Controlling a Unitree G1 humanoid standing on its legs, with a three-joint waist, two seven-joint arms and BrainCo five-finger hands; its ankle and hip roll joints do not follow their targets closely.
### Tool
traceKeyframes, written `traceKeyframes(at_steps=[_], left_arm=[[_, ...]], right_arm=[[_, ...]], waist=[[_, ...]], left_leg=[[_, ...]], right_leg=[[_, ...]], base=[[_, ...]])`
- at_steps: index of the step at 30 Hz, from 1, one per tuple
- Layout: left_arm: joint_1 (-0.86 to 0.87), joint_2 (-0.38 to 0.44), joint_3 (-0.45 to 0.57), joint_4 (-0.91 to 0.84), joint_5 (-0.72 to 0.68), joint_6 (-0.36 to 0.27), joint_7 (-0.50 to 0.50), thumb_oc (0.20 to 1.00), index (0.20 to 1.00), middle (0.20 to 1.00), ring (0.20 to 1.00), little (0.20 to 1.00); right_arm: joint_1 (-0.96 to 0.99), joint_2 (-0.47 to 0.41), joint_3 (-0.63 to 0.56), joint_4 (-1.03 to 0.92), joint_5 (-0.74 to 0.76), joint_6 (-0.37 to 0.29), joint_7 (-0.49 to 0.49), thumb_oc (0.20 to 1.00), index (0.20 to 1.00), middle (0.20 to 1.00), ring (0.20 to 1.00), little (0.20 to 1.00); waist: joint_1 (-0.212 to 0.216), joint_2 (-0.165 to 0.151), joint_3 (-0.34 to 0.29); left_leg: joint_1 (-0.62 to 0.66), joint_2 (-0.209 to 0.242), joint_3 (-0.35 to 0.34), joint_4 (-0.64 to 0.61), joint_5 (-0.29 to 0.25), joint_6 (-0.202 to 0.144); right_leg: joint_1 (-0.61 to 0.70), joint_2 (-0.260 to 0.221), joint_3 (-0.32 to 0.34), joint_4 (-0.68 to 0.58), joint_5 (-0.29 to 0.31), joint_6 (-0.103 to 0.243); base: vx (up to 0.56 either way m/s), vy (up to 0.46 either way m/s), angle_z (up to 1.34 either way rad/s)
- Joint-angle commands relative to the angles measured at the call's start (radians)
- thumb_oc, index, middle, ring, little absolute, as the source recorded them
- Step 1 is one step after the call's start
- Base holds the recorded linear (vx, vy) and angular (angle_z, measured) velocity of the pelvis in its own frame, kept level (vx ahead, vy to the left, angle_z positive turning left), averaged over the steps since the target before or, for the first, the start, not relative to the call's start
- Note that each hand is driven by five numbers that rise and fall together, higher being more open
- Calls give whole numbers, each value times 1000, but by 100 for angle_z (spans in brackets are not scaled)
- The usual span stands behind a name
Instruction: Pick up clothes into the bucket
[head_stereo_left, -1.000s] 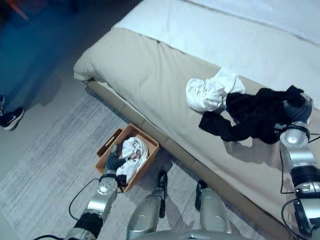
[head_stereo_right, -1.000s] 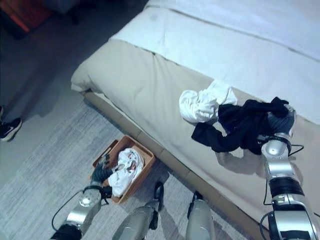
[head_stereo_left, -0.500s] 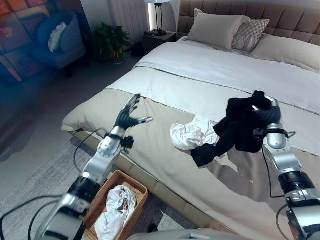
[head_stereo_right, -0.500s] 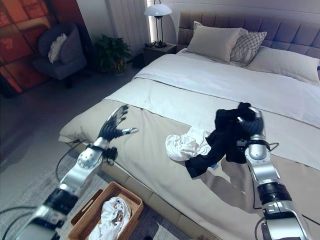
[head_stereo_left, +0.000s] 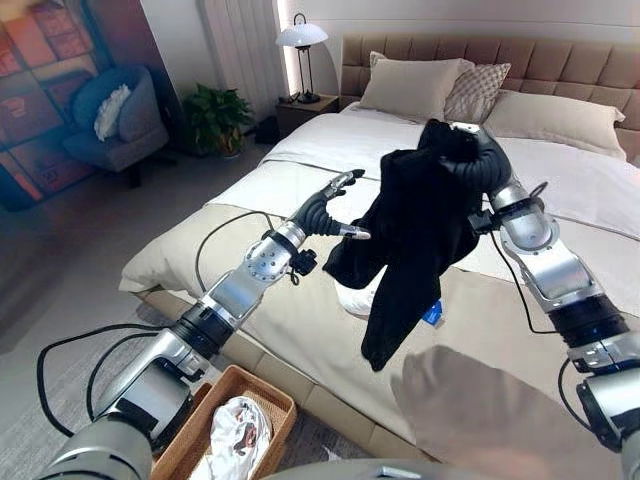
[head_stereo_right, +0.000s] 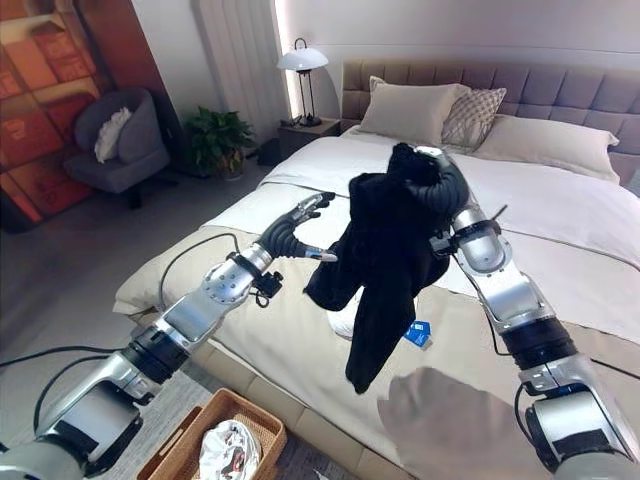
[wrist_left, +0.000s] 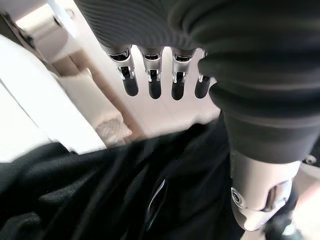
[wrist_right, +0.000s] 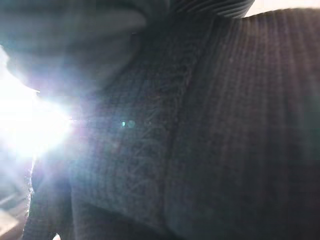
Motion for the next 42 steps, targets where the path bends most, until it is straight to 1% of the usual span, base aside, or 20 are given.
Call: traceKeyframes(at_steps=[1,4,7,8,10,13,16,17,21,24,26,28,29,32,34,37,38,39,40,42], left_arm=[[-135,-28,-43,94,-21,-14,-22,1000,1000,1000,1000,1000],[-157,-47,-61,101,14,-6,-32,1000,1000,1000,1000,1000],[-157,-82,-57,127,48,6,-23,1000,1000,1000,1000,1000],[-155,-106,-47,148,47,10,-16,1000,1000,1000,1000,1000],[-151,-125,-45,156,32,12,-18,1000,1000,1000,1000,1000],[-140,-173,-50,169,-84,21,-36,1000,1000,1000,1000,1000],[-131,-202,-81,139,-274,42,-72,1000,1000,1000,1000,1000],[-131,-202,-81,139,-275,42,-72,1000,1000,1000,1000,1000],[-130,-200,-120,96,-424,76,-103,1000,1000,1000,1000,1000],[-133,-198,-139,87,-469,87,-106,1000,1000,1000,1000,1000],[-121,-212,-157,71,-590,107,-123,1000,1000,1000,1000,1000],[-121,-212,-157,71,-591,107,-123,1000,1000,1000,1000,1000],[-111,-213,-170,48,-680,131,-149,1000,1000,1000,1000,1000],[-95,-199,-184,26,-720,141,-154,1000,1000,1000,1000,1000],[-92,-189,-188,20,-721,140,-149,1000,1000,1000,1000,1000],[-88,-196,-187,29,-712,140,-139,1000,1000,1000,1000,1000],[-84,-201,-187,31,-712,140,-138,950,950,950,950,950],[-79,-206,-186,31,-709,142,-138,843,843,843,843,843],[-69,-211,-181,34,-710,141,-133,200,200,200,200,200],[-63,-214,-177,36,-710,140,-129,200,200,200,200,200]], right_arm=[[-110,-34,-2,-61,37,-80,-5,200,200,200,200,200],[-112,-30,-1,-97,36,-83,5,200,200,200,200,200],[-101,-19,-5,-161,39,-89,21,200,200,200,200,200],[-97,-12,-2,-200,40,-93,34,200,200,200,200,200],[-96,-7,1,-223,47,-95,45,200,200,200,200,200],[-90,9,10,-262,77,-94,71,200,200,200,200,200],[-83,12,28,-295,108,-93,96,200,200,200,200,200],[-83,12,28,-295,108,-93,96,200,200,200,200,200],[-77,15,46,-312,133,-84,115,200,200,200,200,200],[-70,20,52,-313,153,-80,118,200,200,200,200,200],[-67,35,64,-313,164,-75,121,200,200,200,200,200],[-67,35,64,-313,164,-75,121,200,200,200,200,200],[-71,42,71,-308,172,-72,126,200,200,200,200,200],[-67,52,83,-295,187,-70,131,200,200,200,200,200],[-62,59,87,-289,202,-67,134,200,200,200,200,200],[-49,86,89,-282,256,-68,142,200,200,200,200,200],[-45,95,88,-284,271,-67,145,200,200,200,200,200],[-39,104,88,-286,292,-65,148,200,200,200,200,200],[-27,124,87,-289,342,-63,160,200,200,200,200,200],[-22,134,88,-291,369,-62,165,200,200,200,200,200]], waist=[[17,-71,-77],[17,-72,-79],[16,-73,-80],[16,-75,-79],[16,-75,-78],[14,-74,-77],[6,-68,-78],[6,-68,-78],[0,-61,-79],[-4,-60,-80],[-8,-59,-79],[-8,-59,-79],[-10,-58,-79],[-10,-56,-78],[-9,-57,-78],[-7,-57,-73],[-6,-57,-73],[-6,-58,-72],[-5,-60,-70],[-4,-61,-68]], left_leg=[[8,-11,-22,95,-152,-1],[16,-7,-24,93,-153,-2],[20,-6,-29,90,-151,-2],[21,-5,-32,89,-150,-1],[21,-5,-33,90,-149,-1],[20,-5,-35,89,-147,1],[14,-6,-33,89,-142,2],[14,-6,-33,89,-142,2],[5,-9,-31,88,-136,2],[2,-9,-33,88,-134,2],[-4,-11,-32,88,-130,2],[-4,-11,-32,88,-130,2],[-7,-10,-30,87,-129,1],[-3,-9,-27,84,-134,0],[-14,-11,-27,86,-125,1],[-10,-10,-28,84,-129,1],[-11,-10,-29,84,-129,1],[-12,-11,-28,85,-129,2],[-15,-12,-27,87,-129,3],[-16,-12,-28,88,-129,4]], right_leg=[[-47,-52,-17,93,-17,46],[-35,-51,-22,92,-21,45],[-31,-49,-26,93,-25,44],[-30,-49,-28,93,-25,43],[-30,-50,-29,93,-25,43],[-32,-52,-28,95,-23,43],[-39,-55,-27,93,-14,45],[-40,-55,-27,93,-14,45],[-50,-58,-24,94,-7,46],[-55,-58,-23,94,-6,47],[-61,-59,-20,96,-2,47],[-61,-59,-20,96,-2,47],[-67,-60,-19,96,2,48],[-67,-58,-16,93,0,49],[-76,-61,-16,94,9,48],[-73,-59,-17,95,4,48],[-74,-59,-17,96,4,47],[-75,-59,-17,95,4,47],[-77,-59,-16,96,5,47],[-79,-59,-15,97,6,46]], base=[[0,0,0],[0,0,0],[0,0,0],[0,0,0],[-13,1,6],[-8,1,2],[-11,5,0],[0,0,0],[-15,8,0],[0,0,0],[-35,11,0],[0,0,0],[-31,9,0],[-14,3,-2],[-31,9,-9],[-18,3,-7],[0,0,0],[-33,3,0],[0,0,0],[0,0,0]])
